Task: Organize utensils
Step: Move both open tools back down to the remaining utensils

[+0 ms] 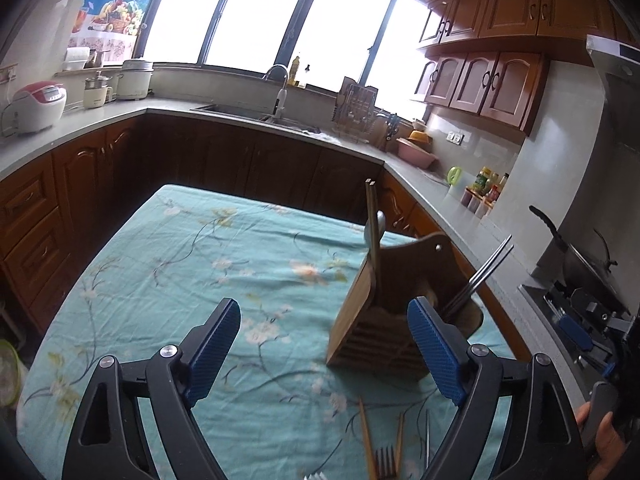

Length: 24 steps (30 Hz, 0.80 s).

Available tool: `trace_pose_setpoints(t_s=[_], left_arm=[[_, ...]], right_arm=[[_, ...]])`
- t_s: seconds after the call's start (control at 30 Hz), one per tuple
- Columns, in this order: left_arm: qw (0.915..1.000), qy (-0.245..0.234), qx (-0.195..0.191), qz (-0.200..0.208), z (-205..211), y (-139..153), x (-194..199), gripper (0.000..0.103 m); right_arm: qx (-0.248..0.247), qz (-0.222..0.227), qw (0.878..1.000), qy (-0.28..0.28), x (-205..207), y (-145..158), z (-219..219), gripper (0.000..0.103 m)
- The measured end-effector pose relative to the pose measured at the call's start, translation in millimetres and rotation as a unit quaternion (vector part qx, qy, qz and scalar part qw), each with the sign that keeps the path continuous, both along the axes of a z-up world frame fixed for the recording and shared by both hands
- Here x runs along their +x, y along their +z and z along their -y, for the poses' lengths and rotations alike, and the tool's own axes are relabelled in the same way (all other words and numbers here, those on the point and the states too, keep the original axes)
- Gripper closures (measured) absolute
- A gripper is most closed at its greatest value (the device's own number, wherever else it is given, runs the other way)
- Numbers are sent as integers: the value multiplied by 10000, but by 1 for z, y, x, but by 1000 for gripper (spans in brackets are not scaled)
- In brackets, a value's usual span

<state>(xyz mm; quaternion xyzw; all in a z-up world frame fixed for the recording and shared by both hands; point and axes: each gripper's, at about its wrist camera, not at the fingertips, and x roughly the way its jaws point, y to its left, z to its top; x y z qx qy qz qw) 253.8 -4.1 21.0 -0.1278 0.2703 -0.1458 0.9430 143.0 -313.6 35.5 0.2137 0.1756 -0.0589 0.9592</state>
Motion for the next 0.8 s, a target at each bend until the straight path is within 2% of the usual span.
trace_pose_setpoints(t_s=[0.27,0.5,0.8], left_arm=[[9990,61,-67,-434,-23,-5,-35,17],[9975,46,-25,-704,-32,-10,-67,17],[9960,-29,92,-884,-33,-10,-97,17]], right_arm=[[-54,-157,9999,48,-34,-6,-10,2],[-169,-410,9990,80,-56,-24,-24,2],[-125,-718,9973,106,-73,-46,-38,2]])
